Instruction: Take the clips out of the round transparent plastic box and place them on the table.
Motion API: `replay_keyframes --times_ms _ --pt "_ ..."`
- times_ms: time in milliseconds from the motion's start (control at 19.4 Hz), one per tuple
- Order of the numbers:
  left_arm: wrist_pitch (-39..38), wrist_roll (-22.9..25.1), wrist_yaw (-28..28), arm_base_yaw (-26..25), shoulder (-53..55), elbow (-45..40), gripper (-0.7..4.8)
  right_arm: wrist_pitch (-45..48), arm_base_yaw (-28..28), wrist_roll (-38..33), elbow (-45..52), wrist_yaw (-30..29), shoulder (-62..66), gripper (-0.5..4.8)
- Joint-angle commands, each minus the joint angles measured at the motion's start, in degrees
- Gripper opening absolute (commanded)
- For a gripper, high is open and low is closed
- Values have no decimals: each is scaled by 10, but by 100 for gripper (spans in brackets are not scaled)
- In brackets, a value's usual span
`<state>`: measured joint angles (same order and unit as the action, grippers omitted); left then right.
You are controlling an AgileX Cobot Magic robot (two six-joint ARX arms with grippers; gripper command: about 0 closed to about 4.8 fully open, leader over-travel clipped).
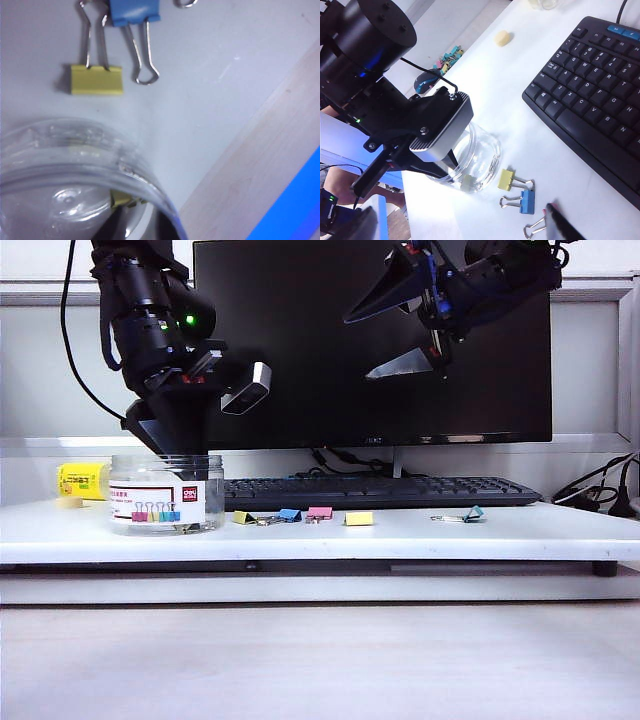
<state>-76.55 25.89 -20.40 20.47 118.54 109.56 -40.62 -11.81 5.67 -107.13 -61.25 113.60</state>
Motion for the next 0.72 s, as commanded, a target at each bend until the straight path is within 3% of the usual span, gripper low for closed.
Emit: replay_keyframes --times_ms 52,722 --pt "-5 2 -4 1 -2 -2 89 1 -1 4 -2 -2 -3 429" --pt "2 0 -2 1 12 -14 78 -1 -1 4 -2 3 -3 429"
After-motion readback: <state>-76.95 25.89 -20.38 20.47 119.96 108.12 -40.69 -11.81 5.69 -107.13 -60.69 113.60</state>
